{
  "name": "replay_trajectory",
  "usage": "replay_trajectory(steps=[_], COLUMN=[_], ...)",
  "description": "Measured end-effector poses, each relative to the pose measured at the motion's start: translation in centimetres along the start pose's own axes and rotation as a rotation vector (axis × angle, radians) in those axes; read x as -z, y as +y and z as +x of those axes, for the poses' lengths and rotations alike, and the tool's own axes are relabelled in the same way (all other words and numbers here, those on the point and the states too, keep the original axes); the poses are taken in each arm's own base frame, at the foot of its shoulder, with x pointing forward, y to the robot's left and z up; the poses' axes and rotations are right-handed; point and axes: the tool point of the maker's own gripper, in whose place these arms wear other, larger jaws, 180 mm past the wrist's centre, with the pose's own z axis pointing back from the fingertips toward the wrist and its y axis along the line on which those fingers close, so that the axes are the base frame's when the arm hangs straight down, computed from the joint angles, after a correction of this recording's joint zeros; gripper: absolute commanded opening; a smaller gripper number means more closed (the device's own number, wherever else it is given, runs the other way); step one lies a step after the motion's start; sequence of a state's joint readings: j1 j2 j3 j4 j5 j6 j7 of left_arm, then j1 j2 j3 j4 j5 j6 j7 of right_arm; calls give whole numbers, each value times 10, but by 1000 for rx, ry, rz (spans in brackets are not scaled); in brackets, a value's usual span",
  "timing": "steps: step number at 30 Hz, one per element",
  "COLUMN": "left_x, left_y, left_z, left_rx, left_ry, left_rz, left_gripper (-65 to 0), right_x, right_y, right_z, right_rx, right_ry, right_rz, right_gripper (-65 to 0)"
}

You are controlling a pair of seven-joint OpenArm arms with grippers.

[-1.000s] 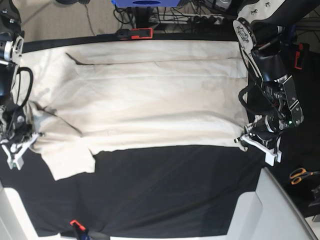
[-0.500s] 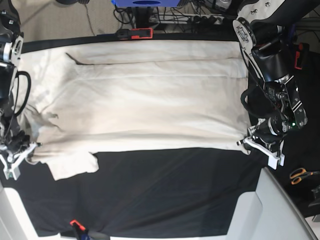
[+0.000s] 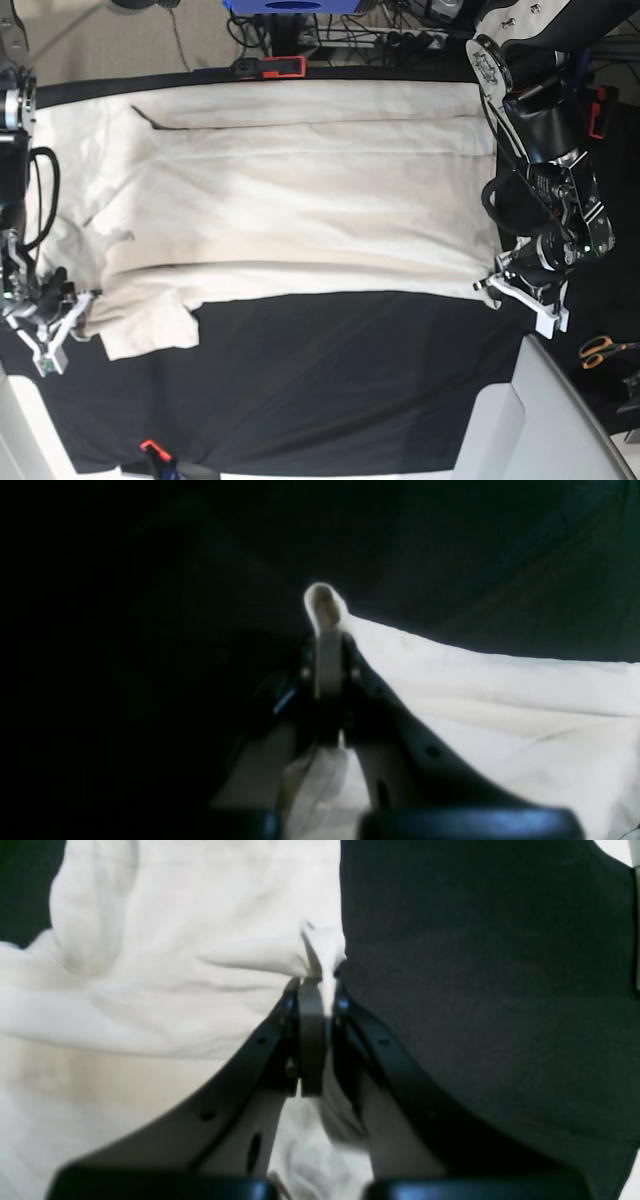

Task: Fold the T-shirt properly
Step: 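Grasp the shirt hem with the right gripper while left holds its edge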

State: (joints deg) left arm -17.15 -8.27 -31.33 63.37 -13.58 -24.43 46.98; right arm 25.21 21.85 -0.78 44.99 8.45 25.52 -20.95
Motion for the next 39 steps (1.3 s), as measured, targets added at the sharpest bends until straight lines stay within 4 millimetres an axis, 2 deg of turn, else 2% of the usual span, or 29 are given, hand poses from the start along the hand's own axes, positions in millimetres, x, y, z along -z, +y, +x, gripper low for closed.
replay_trajectory(steps=[7,13,24,30,34,39], left_x=[-2,-15,-15,-28,-32,-33], left_y=[0,-3,3,5,5,7], left_z=[3,29,2,7,10,3], left_rx=[8,46,47,80,93,93], left_ry=[-9,-84,-38,-71,-84,-72], left_rz=[4,12,25,44,50,54], left_gripper=[-650,-650,-650,-650,-650,-650], right_x=[-1,-1,-2,0,4,4], right_y=[-18,-25,-26,-20,-7,-7], right_z=[17,7,3,-7,-6,-3], right_rx=[15,20,22,-12,-61,-66], right_ry=[-34,-38,-71,-40,-48,-63], right_rz=[-18,-31,-31,-21,5,4], right_gripper=[-647,-647,-647,-647,-647,-648])
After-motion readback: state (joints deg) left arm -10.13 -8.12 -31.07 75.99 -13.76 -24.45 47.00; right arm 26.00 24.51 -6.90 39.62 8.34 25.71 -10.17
